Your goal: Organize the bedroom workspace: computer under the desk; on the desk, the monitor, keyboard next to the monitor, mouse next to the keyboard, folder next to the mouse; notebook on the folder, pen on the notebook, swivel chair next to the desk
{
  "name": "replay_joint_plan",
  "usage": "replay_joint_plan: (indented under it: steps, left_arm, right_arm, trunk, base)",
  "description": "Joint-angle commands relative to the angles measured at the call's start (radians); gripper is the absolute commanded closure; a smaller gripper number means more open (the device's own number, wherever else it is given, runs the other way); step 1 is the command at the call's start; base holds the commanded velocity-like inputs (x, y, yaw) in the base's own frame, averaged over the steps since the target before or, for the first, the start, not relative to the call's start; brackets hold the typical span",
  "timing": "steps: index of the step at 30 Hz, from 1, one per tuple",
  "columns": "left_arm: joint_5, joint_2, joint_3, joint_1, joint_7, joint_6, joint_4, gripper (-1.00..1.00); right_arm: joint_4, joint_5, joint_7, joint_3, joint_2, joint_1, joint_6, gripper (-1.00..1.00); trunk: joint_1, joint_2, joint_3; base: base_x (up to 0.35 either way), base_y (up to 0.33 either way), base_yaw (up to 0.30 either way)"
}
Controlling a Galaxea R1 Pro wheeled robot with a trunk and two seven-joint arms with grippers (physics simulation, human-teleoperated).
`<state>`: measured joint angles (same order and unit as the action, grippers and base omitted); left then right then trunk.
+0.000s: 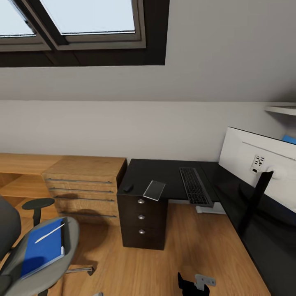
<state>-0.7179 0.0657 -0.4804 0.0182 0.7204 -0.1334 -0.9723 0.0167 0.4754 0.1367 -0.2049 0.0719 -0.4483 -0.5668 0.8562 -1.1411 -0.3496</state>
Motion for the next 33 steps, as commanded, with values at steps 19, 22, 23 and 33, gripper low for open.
replay_joint_plan:
  steps: [19, 22, 23, 33]
  left_arm:
    - [0.043, -0.033, -0.003, 0.001, -0.093, 0.146, 0.153, -1.0]
    - [0.042, -0.034, -0.003, 0.001, -0.099, 0.164, 0.157, -1.0]
    - [0.042, -0.034, -0.003, 0.001, -0.1, 0.168, 0.158, -1.0]
    - [0.043, -0.035, -0.003, 0.001, -0.105, 0.184, 0.161, -1.0]
  right_arm:
    - [0.003, 0.011, 0.003, -0.007, 0.003, -0.001, -0.004, -1.0]
    - [0.003, 0.011, 0.002, -0.007, 0.003, -0.001, -0.004, -1.0]
    - [0.003, 0.011, 0.002, -0.007, 0.003, -0.001, -0.003, -1.0]
    - [-0.216, 0.003, -0.147, -0.005, -0.018, -0.036, 0.126, -1.0]
  trunk:
    - [0.0, -0.001, -0.011]
    - [0.0, -0.001, -0.011]
    - [0.0, -0.001, -0.011]
    - [0.0, -0.001, -0.011]
  base:
    - [0.0, 0.0, -0.174]
    - [0.0, 0.0, -0.006]
    - [0.0, 0.0, -0.004]
    - [0.0, 0.0, -0.001]
